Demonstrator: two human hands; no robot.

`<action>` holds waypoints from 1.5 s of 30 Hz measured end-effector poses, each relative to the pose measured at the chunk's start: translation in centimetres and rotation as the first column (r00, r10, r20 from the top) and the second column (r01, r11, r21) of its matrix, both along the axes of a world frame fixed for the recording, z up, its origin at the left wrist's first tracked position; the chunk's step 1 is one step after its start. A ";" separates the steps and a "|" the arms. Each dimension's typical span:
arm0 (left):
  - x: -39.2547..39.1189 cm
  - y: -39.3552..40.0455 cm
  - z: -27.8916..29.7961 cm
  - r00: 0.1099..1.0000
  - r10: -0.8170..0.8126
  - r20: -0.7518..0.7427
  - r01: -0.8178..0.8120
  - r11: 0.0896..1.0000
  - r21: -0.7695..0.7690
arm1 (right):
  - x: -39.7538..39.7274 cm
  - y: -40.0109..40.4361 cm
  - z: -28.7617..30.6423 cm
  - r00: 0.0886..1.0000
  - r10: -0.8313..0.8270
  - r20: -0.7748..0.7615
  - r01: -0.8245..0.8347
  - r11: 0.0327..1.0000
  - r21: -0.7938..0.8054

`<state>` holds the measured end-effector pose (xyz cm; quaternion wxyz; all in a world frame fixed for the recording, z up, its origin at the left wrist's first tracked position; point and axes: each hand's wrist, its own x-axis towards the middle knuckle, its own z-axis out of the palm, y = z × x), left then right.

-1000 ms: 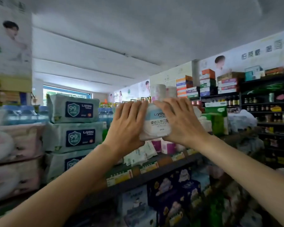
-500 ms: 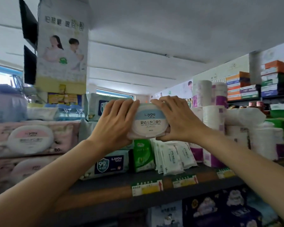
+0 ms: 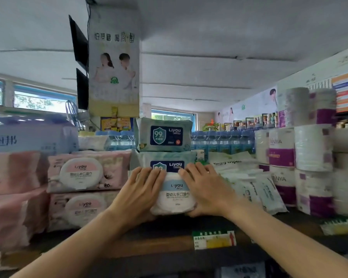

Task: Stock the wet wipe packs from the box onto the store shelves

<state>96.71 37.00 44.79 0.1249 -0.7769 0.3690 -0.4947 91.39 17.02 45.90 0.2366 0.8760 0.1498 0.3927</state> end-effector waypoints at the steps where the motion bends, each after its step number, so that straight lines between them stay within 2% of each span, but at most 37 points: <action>1: 0.4 0.0 -0.3 1.000 -0.018 0.010 0.018 1.000 0.016 | 0.3 0.0 -0.4 1.000 0.005 -0.002 -0.005 1.000 -0.017; 4: 0.9 0.8 -0.2 0.998 -0.055 -0.040 0.059 0.992 0.112 | 0.8 0.1 -0.7 0.999 0.042 -0.019 -0.044 0.992 -0.116; 7: 1.4 2.2 0.2 0.994 -0.045 -0.097 0.068 0.965 0.251 | 0.9 0.1 -0.6 0.987 0.066 -0.148 -0.100 0.966 -0.239; 11: 1.4 3.1 0.9 0.976 0.002 -0.216 0.055 0.964 0.259 | 0.6 0.8 0.3 0.937 0.077 -0.341 -0.160 0.962 -0.223; 13: 1.4 3.2 1.6 0.944 0.080 -0.319 0.014 0.959 0.282 | 0.4 1.5 0.9 0.921 0.116 -0.372 -0.190 0.967 -0.168; 16: 1.6 3.1 2.4 0.803 0.180 -0.569 -0.049 0.970 0.237 | 0.5 2.2 2.0 0.871 0.146 -0.469 -0.148 0.988 0.034; 19: 1.7 3.2 3.0 0.746 0.173 -0.643 -0.053 0.978 0.202 | 0.5 1.3 3.4 0.815 0.214 -0.539 -0.055 0.954 0.296; 22: 1.5 3.4 3.7 0.752 0.080 -0.654 -0.023 0.995 0.096 | 0.8 0.2 5.3 0.870 0.291 -0.399 -0.088 0.886 0.455; 24: 1.1 3.1 4.6 0.781 -0.042 -0.623 0.022 0.999 -0.039 | 1.2 -0.2 7.2 0.914 0.338 -0.224 -0.165 0.814 0.556; 26: 0.9 2.6 5.9 0.795 -0.156 -0.586 0.045 0.979 -0.199 | 1.8 -0.4 9.1 0.949 0.306 -0.074 -0.201 0.769 0.606; 28: 1.4 1.8 7.4 0.808 -0.280 -0.519 0.048 0.909 -0.414 | 2.6 -0.8 10.5 0.974 0.227 -0.020 -0.153 0.715 0.682; 31: 2.7 0.5 9.1 0.799 -0.373 -0.471 -0.054 0.736 -0.675 | 3.8 -1.3 11.2 0.977 0.198 -0.081 -0.046 0.565 0.824; 34: 4.3 -0.9 10.0 0.747 -0.421 -0.514 -0.156 0.641 -0.751 | 4.9 -1.5 11.0 0.949 0.289 -0.125 -0.014 0.434 0.901; 37: 6.1 -1.9 10.5 0.680 -0.478 -0.556 -0.222 0.588 -0.777 | 6.7 -1.4 10.7 0.925 0.356 -0.129 0.005 0.329 0.944; 41: 8.2 -2.3 10.6 0.514 -0.650 -0.560 -0.283 0.487 -0.826 | 9.8 -1.3 9.9 0.887 0.458 -0.056 -0.020 0.160 0.987; 43: 8.7 -2.4 10.4 0.496 -0.661 -0.563 -0.289 0.486 -0.825 | 10.7 -1.1 9.3 0.883 0.470 0.013 -0.075 0.114 0.991; 45: 8.9 -2.5 10.3 0.534 -0.661 -0.527 -0.255 0.469 -0.846 | 10.9 -1.2 9.0 0.895 0.438 0.077 -0.139 0.112 0.984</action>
